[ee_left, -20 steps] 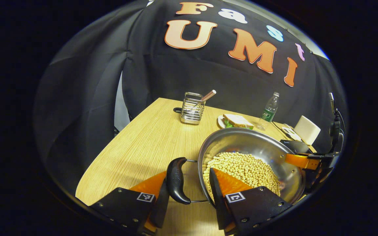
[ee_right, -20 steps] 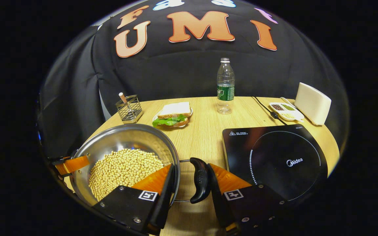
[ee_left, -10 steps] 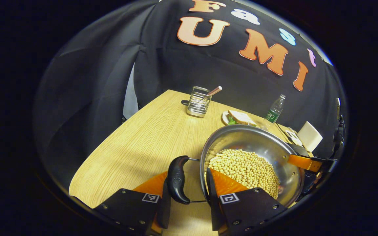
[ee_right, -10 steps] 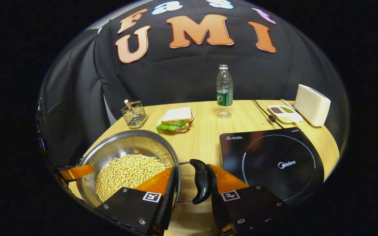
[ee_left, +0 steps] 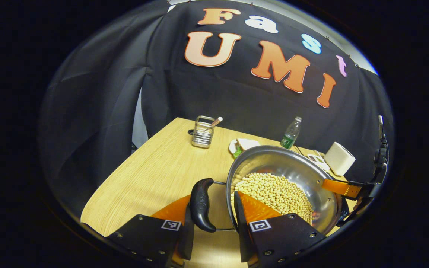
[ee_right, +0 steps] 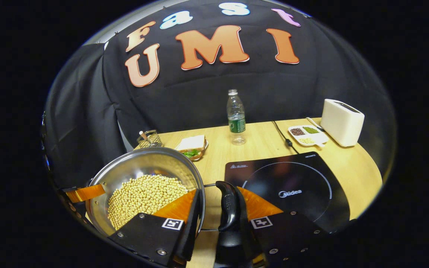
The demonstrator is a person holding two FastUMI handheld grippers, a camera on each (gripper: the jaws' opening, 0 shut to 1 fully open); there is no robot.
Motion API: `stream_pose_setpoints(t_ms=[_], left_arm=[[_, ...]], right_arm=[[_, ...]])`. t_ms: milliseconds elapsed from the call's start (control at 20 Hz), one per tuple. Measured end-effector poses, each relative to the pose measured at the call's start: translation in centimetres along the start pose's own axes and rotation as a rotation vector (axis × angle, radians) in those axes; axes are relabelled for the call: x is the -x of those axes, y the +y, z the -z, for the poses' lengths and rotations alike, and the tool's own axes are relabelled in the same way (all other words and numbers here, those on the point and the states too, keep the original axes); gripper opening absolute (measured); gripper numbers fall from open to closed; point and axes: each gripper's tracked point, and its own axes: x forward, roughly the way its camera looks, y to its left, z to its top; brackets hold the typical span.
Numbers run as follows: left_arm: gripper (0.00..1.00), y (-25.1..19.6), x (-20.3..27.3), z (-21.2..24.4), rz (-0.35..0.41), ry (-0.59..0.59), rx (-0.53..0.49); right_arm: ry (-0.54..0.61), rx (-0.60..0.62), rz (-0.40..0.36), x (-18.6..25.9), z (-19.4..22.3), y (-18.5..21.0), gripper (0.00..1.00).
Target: First push the handle of the pot to place it horizontally, then grasp the pot with both hands and set it on the induction cooktop.
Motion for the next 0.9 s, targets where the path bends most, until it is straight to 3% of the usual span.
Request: stream_pose_setpoints(t_ms=[900], left_arm=[[0.51, -17.2, -2.8, 1.0, 0.163, 0.042, -0.072]], right_arm=[[-0.031, -0.107, 0.170, 4.4, -1.9, -16.6, 0.51]])
